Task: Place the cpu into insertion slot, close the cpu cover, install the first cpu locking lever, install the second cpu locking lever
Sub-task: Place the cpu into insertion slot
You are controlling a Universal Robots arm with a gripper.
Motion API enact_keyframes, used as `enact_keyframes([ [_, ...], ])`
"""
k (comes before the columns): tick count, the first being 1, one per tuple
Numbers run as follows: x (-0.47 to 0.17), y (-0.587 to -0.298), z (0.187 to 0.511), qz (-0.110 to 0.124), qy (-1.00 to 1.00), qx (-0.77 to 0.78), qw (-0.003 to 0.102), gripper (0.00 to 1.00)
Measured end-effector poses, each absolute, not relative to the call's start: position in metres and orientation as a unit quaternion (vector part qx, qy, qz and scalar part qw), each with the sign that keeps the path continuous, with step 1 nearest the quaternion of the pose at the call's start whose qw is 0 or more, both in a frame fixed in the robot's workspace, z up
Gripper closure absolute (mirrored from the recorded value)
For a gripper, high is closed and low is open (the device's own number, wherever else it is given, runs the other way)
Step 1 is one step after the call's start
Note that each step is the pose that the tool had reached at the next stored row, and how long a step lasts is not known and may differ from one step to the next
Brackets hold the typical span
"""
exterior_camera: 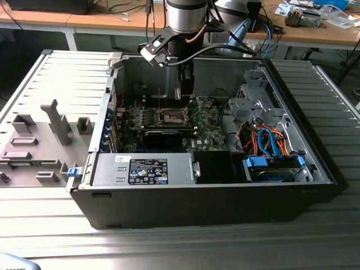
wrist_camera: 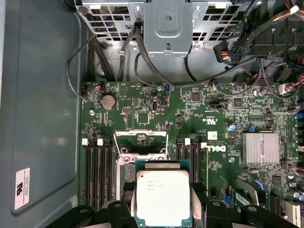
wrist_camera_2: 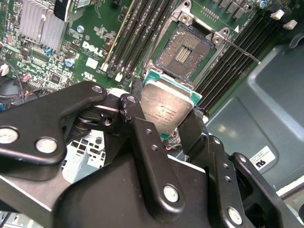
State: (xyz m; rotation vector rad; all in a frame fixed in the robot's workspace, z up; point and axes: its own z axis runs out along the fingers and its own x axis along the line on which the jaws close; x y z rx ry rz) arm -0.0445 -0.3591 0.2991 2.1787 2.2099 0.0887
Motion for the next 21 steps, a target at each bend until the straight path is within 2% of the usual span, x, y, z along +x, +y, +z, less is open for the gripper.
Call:
enact_keyframes([
  [21,-0.0465,-0.3591,0.2963,0.029,0.712,0.702,0.019,0.45],
])
